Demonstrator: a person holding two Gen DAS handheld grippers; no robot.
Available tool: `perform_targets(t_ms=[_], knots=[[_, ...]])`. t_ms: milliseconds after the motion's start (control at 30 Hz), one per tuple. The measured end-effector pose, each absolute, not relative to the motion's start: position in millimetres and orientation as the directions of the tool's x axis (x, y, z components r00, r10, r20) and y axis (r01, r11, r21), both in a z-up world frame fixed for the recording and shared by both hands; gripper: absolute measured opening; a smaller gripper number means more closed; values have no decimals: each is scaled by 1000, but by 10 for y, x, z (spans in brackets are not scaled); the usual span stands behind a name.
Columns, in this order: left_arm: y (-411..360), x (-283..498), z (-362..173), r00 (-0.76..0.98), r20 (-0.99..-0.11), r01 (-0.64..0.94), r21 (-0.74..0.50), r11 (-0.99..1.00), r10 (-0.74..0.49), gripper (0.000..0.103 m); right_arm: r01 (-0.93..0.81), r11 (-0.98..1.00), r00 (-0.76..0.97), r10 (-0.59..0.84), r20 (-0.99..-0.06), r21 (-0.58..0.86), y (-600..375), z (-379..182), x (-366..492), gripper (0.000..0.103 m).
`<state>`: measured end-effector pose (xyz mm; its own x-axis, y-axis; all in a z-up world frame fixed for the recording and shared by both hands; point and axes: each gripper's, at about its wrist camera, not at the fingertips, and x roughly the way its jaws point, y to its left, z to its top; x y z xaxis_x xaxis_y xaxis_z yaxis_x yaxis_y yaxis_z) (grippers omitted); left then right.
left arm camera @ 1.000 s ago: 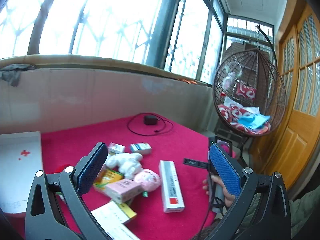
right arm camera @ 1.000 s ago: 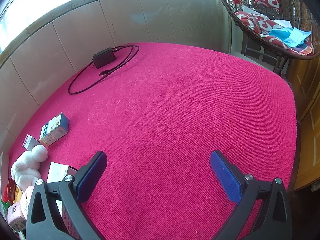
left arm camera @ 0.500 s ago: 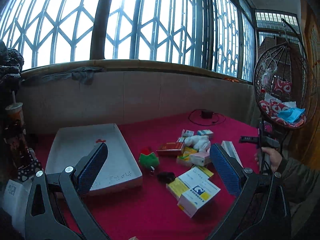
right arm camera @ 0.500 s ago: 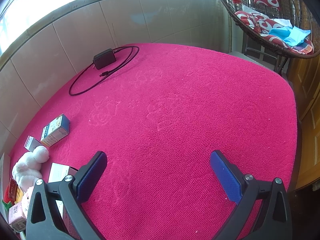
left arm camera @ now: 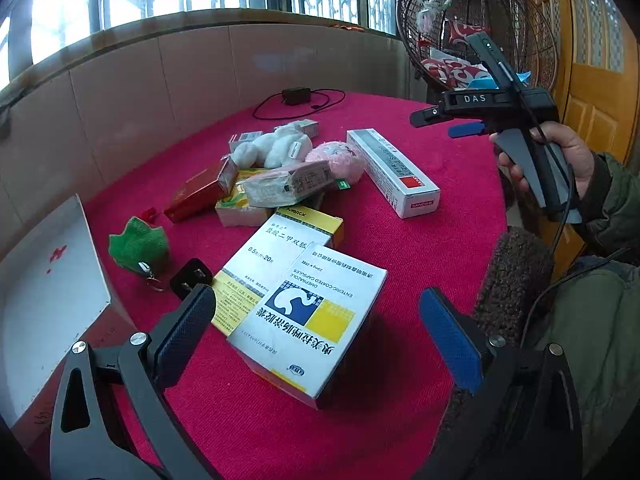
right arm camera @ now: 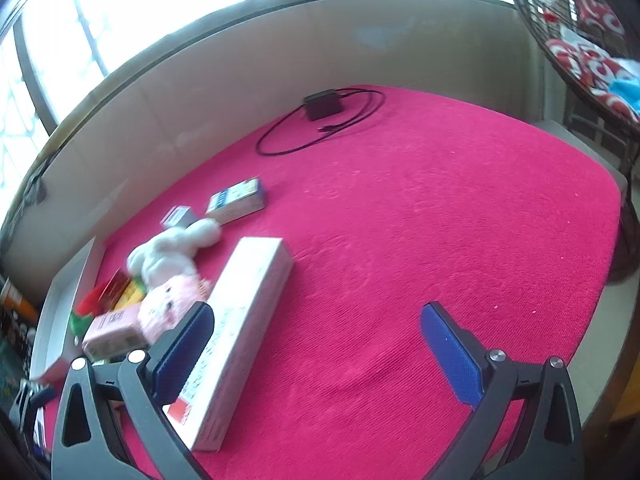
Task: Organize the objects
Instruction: 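Grasp the white capsule box with left tool while right tool grasps the Liquid Sealant box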
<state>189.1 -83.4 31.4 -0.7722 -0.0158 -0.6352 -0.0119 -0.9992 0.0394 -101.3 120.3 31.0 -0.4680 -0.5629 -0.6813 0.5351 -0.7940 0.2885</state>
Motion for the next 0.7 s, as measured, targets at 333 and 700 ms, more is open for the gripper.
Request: perform_targets(t_ms=[333, 700], knots=[[-789, 1968, 267, -723, -675, -83, -127, -988, 148, 91, 738, -620, -261, -625, -736, 266, 680, 227, -324, 103], [-788, 1767, 79, -652, -755, 70, -149, -986, 68, 91, 731, -670, -316, -500, -806, 129, 378, 8, -220, 103]])
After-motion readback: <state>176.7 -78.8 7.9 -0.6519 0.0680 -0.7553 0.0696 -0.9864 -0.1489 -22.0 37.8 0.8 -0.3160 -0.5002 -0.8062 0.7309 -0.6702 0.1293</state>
